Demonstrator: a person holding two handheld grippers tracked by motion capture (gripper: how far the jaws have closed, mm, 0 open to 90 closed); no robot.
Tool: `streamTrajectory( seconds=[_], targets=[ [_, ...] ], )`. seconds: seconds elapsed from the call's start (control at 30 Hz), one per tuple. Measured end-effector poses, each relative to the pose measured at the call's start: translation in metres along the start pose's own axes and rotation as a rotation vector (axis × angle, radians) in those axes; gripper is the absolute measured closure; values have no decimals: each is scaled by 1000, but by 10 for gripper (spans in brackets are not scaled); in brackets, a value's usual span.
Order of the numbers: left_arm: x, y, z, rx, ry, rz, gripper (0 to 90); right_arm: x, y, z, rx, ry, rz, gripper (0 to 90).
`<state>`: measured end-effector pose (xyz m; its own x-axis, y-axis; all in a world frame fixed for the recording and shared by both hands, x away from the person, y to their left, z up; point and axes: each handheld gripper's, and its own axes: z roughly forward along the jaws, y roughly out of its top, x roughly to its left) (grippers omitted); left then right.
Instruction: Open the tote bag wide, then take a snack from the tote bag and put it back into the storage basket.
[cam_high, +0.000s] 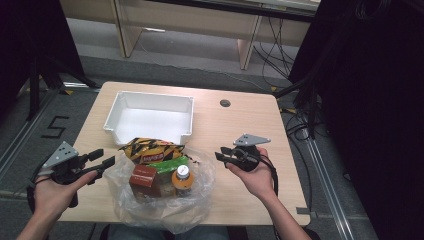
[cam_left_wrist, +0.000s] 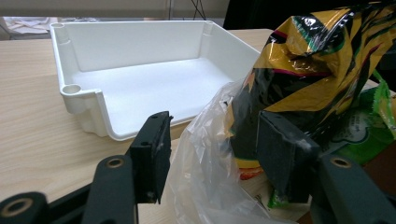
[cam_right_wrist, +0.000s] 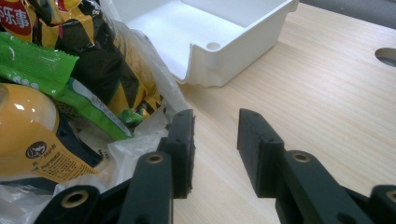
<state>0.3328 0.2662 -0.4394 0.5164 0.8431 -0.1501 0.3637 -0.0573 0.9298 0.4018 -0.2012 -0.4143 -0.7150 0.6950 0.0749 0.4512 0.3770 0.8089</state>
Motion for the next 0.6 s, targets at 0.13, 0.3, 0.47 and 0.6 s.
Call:
streamTrajectory(
  seconds=[0.13, 0.3, 0.47, 0.6],
  targets=[
    [-2, -1, -2, -6, 19, -6, 437, 2, 1, 2, -7, -9, -3, 683],
    [-5, -1, -5, -18, 25, 3, 436, 2, 2, 5, -12, -17, -12, 676],
    [-9, 1, -7, -30, 8, 27, 427, 2, 4, 8, -7, -9, -23, 649],
    [-12, 1, -6, -37, 0, 32, 422, 3, 3, 8, -5, -4, -5, 628]
  ],
)
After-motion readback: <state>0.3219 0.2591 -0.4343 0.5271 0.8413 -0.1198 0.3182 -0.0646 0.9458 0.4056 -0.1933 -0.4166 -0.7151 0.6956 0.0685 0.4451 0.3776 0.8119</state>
